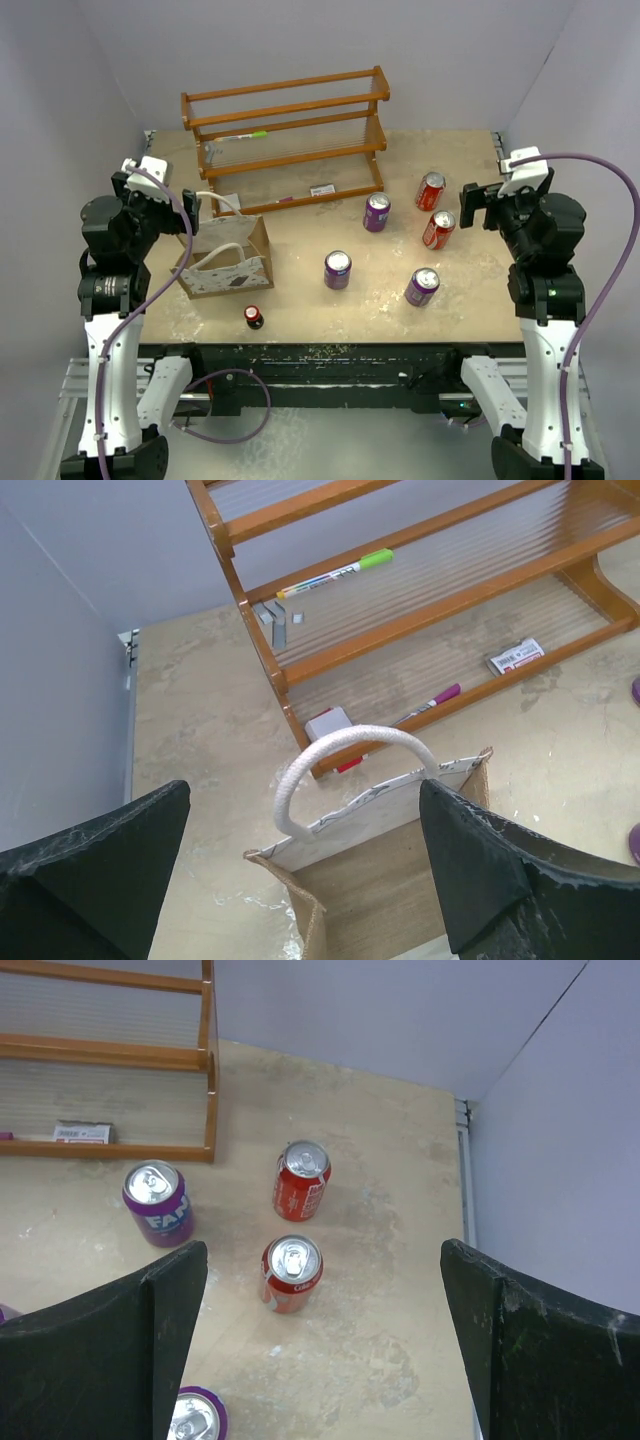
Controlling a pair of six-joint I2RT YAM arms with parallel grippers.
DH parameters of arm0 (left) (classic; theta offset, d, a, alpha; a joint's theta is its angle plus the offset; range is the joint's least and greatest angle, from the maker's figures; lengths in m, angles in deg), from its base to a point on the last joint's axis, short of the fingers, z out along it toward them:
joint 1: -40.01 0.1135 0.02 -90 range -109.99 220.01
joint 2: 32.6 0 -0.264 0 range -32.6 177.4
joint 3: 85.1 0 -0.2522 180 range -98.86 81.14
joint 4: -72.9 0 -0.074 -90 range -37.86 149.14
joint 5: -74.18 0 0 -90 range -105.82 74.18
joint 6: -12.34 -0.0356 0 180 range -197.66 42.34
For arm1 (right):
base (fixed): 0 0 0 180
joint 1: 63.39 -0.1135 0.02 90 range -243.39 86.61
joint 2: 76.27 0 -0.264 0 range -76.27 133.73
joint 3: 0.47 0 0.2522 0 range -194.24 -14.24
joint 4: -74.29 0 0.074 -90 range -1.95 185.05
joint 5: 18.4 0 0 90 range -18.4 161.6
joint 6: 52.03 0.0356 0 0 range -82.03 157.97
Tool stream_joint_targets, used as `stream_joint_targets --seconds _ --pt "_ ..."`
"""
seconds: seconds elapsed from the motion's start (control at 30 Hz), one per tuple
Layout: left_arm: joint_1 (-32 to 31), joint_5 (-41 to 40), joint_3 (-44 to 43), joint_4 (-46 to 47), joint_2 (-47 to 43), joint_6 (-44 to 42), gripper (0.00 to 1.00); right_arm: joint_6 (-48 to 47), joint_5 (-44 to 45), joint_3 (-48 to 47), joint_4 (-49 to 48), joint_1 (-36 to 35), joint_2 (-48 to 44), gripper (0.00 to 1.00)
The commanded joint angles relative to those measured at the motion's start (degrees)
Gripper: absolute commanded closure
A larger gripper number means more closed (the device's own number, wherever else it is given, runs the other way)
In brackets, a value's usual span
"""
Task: Place the beverage into the canvas bag
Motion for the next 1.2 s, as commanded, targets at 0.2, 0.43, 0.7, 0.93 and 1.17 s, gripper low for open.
stream_joint_targets --seconds 0.2,0.43,0.7,0.93,1.17 --pt "0.88 3.28 1.92 3.76 -1.96 -1.39 0.01 1.16 -2.71 0.45 -4.89 -0.51 -0.39 0.0" --pt "0.98 4.08 2.04 2.64 -2.11 -2.24 0.01 1.07 -4.24 -0.22 -4.53 -0.59 0.77 0.0" --pt "1.05 -2.32 -0.67 -7.65 0.88 -4.76 0.01 -2.47 -8.58 -1.49 -1.09 -0.71 3.46 0.0" --pt "1.12 -9.1 -0.21 -14.37 5.06 -8.03 0.01 -4.32 -10.51 1.09 -1.93 -0.72 4.94 0.0" --pt "1.23 -9.4 -0.6 -15.8 11.26 -8.18 0.05 -4.24 -10.73 4.73 -5.33 -0.72 5.63 0.0"
